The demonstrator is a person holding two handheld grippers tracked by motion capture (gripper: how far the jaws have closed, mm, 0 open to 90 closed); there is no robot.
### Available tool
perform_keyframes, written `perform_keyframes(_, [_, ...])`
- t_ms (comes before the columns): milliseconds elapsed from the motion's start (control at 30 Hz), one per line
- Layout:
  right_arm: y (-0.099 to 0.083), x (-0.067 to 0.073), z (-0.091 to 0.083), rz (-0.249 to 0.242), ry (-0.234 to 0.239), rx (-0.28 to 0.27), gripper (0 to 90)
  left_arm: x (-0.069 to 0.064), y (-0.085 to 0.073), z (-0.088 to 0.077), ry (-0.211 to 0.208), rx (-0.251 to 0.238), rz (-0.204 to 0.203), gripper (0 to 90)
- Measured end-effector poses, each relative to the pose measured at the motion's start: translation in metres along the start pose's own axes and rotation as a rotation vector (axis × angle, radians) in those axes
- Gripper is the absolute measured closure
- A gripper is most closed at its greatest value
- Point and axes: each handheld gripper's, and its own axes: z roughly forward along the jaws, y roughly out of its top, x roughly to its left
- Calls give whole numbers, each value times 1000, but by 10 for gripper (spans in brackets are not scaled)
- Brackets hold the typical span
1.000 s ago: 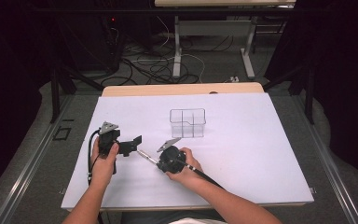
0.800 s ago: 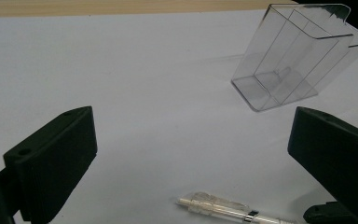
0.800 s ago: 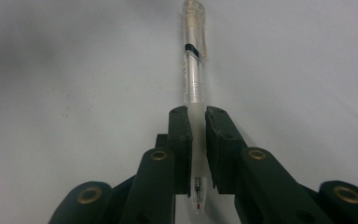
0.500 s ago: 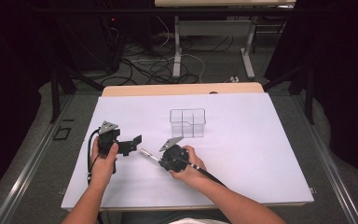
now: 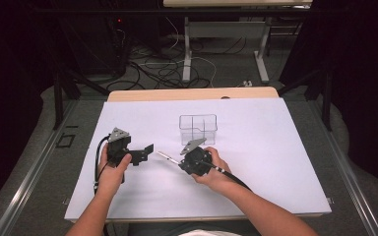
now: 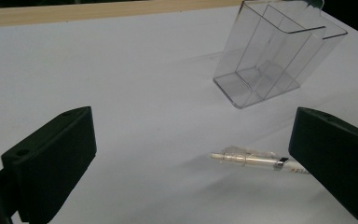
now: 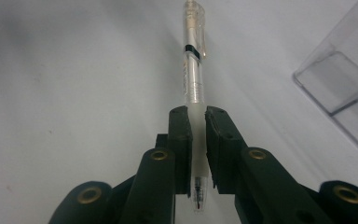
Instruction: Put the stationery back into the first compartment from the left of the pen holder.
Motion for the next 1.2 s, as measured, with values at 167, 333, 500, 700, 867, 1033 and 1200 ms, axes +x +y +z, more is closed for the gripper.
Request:
perform_keyframes(167, [-2,-7,-9,-65,-20,-2,803,-4,2,0,-8,9,31,2])
perform_keyframes(333, [-4,-7,-17,-155,-50,-9,803,-10,4,1,-15,-2,56,2])
perform_keyframes(500, [-8,-3,-23,-331,-141,10,803,-17,7,2,-34,5,101,1])
perform_keyframes(700, [-12,2,-34,-525,-246,16,803,-21,6,3,-45,32,148,1])
perform_keyframes(867, [-16,8,-43,-707,-349,23,802,-23,5,4,-50,39,162,4])
perform_keyframes(1033, [-16,10,-52,-911,-424,78,802,-26,4,6,-57,41,169,11])
perform_keyframes(1200, [-15,10,-61,-1098,-468,143,802,-30,7,4,-81,61,185,45])
